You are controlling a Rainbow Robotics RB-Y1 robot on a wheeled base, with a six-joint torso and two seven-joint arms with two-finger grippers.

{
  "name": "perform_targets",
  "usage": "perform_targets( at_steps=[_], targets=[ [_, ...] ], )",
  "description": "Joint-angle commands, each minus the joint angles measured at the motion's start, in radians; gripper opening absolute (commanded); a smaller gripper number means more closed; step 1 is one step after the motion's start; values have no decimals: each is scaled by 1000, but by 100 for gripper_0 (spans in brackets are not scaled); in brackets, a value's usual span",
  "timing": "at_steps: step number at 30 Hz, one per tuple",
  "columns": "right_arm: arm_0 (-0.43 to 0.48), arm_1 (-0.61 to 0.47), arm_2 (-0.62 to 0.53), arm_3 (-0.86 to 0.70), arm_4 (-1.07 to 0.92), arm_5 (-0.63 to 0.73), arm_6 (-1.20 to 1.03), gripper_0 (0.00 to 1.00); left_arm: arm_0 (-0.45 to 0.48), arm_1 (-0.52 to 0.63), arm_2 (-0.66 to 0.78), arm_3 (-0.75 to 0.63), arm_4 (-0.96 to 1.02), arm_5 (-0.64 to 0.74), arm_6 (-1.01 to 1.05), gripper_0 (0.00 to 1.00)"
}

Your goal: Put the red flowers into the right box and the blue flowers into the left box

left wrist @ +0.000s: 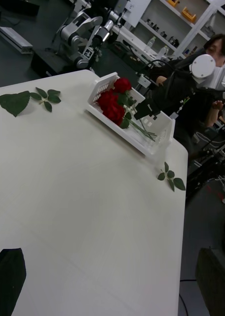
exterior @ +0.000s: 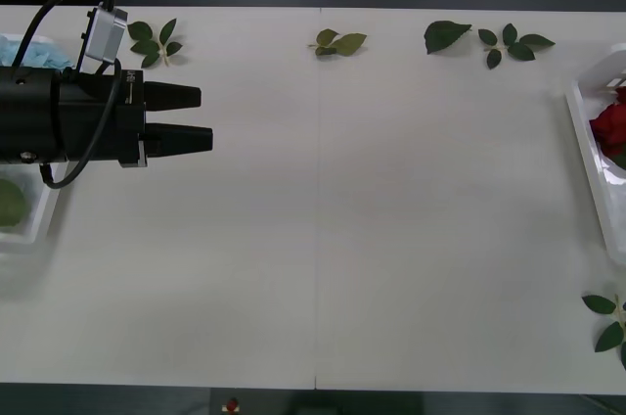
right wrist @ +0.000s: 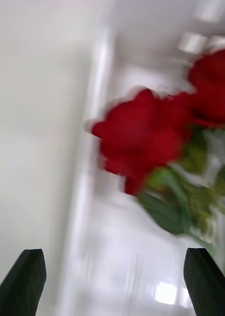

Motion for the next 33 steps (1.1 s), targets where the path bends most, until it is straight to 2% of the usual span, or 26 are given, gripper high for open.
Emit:
perform_targets(
  at_steps=[1, 9, 17, 21, 25, 30, 33],
  targets=[
    [-8, -59, -43, -144, -89, 78, 151, 81, 10, 21, 13, -12, 10, -3, -7, 100],
    [-8, -45, -123, -411, -151, 227, 246, 81, 10, 21, 13, -12, 10, -3, -7, 100],
    [-8, 19, -112, -735, 4, 278, 242, 82, 10, 21, 13, -12, 10, -3, -7, 100],
    [-20, 71, -88, -798, 102, 321, 245, 81, 10, 21, 13, -12, 10, -3, -7, 100],
    [-86, 130, 4, -815, 192, 327, 260, 81, 10, 21, 13, -12, 10, -3, -7, 100],
    [-160, 172, 96, -812, 238, 309, 275, 81, 10, 21, 13, -12, 10, -3, -7, 100],
    [-179, 197, 113, -802, 238, 304, 281, 81, 10, 21, 13, -12, 10, -3, -7, 100]
  ],
)
